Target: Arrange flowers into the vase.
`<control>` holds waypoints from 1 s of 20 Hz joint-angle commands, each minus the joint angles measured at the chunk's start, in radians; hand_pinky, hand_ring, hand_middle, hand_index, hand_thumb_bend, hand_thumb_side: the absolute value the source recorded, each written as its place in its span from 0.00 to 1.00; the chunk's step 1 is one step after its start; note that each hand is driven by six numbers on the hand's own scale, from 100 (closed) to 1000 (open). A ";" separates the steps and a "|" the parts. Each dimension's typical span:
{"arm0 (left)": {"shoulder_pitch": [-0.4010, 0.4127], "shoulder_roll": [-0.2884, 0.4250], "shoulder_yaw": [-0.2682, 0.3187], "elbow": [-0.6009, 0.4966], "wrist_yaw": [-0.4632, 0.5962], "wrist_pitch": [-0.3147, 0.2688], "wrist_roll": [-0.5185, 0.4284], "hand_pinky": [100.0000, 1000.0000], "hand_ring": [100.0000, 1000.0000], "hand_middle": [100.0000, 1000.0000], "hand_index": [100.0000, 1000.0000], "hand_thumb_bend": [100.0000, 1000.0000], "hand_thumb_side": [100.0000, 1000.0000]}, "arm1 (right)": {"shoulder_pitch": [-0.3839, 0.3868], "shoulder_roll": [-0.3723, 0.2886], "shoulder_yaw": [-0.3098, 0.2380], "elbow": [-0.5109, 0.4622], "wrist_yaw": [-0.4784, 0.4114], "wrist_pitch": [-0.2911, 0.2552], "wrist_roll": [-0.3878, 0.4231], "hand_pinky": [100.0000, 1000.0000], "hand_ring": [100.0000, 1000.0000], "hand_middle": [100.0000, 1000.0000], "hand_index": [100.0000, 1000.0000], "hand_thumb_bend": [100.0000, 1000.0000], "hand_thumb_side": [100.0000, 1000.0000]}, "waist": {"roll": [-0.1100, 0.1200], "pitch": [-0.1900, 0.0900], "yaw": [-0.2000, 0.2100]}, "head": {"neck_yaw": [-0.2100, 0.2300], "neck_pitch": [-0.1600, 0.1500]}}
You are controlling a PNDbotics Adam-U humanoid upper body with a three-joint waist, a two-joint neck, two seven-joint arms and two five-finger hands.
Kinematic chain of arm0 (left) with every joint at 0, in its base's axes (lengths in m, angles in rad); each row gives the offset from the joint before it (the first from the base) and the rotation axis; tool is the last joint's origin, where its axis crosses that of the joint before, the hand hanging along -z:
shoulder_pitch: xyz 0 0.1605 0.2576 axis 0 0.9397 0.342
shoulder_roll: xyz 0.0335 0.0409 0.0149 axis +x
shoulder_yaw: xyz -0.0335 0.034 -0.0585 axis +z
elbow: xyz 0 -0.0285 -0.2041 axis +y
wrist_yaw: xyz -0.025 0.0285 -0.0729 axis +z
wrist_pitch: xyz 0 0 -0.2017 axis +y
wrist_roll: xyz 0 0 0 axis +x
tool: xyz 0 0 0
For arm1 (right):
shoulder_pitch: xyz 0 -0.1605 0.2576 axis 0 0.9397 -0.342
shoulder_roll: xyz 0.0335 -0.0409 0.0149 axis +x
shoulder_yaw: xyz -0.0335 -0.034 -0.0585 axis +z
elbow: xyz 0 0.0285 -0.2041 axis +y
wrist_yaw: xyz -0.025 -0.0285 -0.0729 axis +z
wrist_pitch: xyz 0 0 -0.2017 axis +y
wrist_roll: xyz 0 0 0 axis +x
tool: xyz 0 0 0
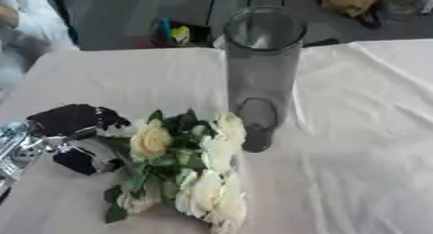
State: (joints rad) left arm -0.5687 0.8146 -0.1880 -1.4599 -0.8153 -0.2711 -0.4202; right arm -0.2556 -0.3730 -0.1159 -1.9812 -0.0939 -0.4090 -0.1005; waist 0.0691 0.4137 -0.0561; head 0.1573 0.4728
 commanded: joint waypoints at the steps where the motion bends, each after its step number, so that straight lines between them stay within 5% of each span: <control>1: -0.019 0.017 -0.003 0.004 -0.004 -0.008 -0.012 0.58 0.62 0.66 0.82 0.26 0.51 | -0.006 -0.007 0.000 -0.019 0.009 -0.002 0.006 0.59 0.42 0.37 0.64 0.00 0.99 | 0.008 -0.007 0.000 | 0.005 -0.012; 15: -0.033 0.001 -0.019 0.042 -0.011 -0.015 -0.031 0.43 0.41 0.44 0.60 0.06 0.53 | -0.004 -0.002 -0.002 -0.019 0.015 -0.001 0.008 0.59 0.42 0.37 0.64 0.00 0.99 | 0.012 -0.001 -0.010 | 0.009 -0.018; 20: -0.034 -0.003 -0.024 0.048 -0.018 -0.017 -0.026 0.38 0.33 0.36 0.50 0.08 0.55 | -0.002 0.002 -0.005 -0.019 0.019 0.000 0.007 0.60 0.42 0.37 0.64 0.00 0.99 | 0.013 0.001 -0.015 | 0.011 -0.019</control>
State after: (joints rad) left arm -0.5987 0.7941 -0.2057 -1.4153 -0.8241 -0.2878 -0.4452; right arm -0.2546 -0.3633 -0.1162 -1.9812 -0.0852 -0.4057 -0.0968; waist 0.0691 0.4172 -0.0702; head 0.1656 0.4644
